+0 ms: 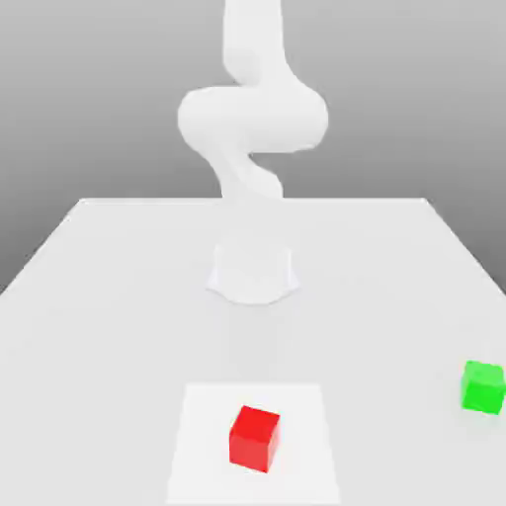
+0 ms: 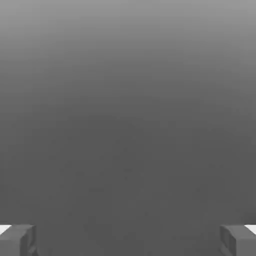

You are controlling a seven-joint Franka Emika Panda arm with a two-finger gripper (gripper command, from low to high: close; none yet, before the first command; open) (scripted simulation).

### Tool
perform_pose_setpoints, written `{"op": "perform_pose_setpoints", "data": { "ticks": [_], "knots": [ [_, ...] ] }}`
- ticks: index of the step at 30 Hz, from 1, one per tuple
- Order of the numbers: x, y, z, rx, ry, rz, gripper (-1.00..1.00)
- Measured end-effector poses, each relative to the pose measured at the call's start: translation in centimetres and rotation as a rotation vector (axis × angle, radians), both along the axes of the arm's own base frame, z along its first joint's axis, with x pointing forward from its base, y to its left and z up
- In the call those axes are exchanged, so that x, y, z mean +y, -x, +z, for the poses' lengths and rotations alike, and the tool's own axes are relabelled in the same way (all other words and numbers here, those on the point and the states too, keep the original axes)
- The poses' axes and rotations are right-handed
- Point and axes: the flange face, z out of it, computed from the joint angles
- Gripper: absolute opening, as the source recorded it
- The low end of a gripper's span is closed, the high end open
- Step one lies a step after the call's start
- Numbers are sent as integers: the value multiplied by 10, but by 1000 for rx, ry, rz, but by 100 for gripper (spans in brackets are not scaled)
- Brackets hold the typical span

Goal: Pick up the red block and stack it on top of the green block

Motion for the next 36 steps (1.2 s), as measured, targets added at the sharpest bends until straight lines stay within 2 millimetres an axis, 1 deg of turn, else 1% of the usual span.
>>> {"op": "perform_pose_setpoints", "data": {
  "ticks": [2,5,8,11,13,16,20,22,27,28,33,34,36],
  "knots": [
    [1,-26,-41,68,-8,-28,0],
    [1,-55,-102,165,-20,-67,0],
    [0,-74,-165,260,-34,-105,0],
    [-2,-85,-229,355,-49,-143,0],
    [-3,-86,-272,418,-60,-168,0],
    [-3,-82,-334,513,-79,-205,0],
    [-2,-63,-413,639,-107,-255,0],
    [0,-52,-448,691,-120,-274,0],
    [0,-48,-508,710,-125,-282,0],
    [0,-47,-517,710,-124,-282,-100],
    [0,-47,-517,709,-124,-282,-100],
    [0,-47,-521,709,-124,-282,-100],
    [0,-48,-510,709,-124,-282,-100]
  ]
}}
